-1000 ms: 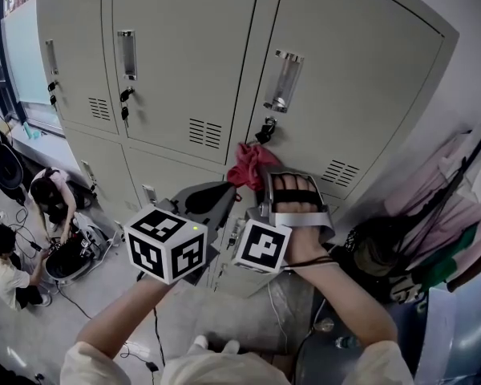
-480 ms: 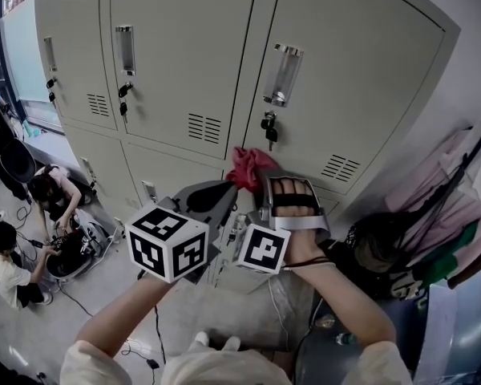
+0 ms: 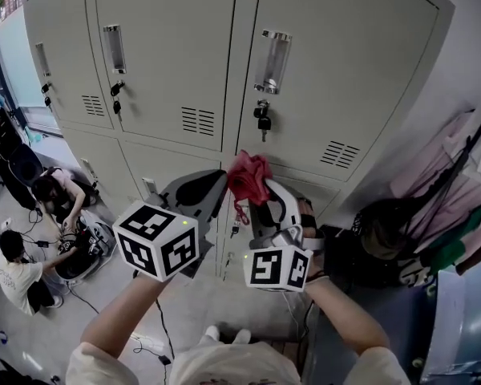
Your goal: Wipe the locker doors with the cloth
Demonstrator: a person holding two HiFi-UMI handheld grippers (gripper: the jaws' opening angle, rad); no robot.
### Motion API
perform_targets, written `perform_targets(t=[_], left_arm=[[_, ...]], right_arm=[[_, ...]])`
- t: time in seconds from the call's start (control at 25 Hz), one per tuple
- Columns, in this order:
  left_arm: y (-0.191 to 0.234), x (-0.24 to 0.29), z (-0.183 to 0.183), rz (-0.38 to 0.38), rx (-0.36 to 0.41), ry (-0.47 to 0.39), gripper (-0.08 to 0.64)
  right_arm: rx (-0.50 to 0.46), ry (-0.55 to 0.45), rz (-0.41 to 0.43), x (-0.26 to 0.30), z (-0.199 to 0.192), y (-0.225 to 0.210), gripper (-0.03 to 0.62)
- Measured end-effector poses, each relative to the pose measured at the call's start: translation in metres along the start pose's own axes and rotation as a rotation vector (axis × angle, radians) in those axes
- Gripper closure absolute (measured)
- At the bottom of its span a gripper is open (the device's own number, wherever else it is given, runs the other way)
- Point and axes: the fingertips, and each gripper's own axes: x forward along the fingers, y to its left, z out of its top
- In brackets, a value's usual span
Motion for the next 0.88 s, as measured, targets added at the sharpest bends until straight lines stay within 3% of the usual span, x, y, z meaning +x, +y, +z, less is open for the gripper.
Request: perform_targets(t=[0.2, 0.4, 0.6, 0.76, 0.88], left_arm=[[0.004, -0.008, -0.005, 0.042, 0.047, -0.033, 0.555], [-0.003, -0.015, -0.005, 0.091, 0.114, -0.099, 0.555], [-0.022, -0.026, -0.016, 0.131, 0.143, -0.156, 0.555], [-0.045, -0.030, -0.031, 0.128, 0.187, -0.155, 0.555], [-0.055, -0.032, -0.048, 0.120, 0.159, -0.135, 0.555]], right_arm=[[0.326, -0.134, -0.028, -0.027, -0.002, -0.020, 0.497], [0.546, -0.149, -0.069, -0.058, -0.015, -0.034, 0.497], [0.654, -0.122, -0.108, -0.089, -0.041, -0.040, 0.497], [0.681, -0.104, -0.150, -0.110, -0.056, -0.043, 0.498], [0.682, -0.096, -0.172, -0.124, -0.063, -0.043, 0.497]])
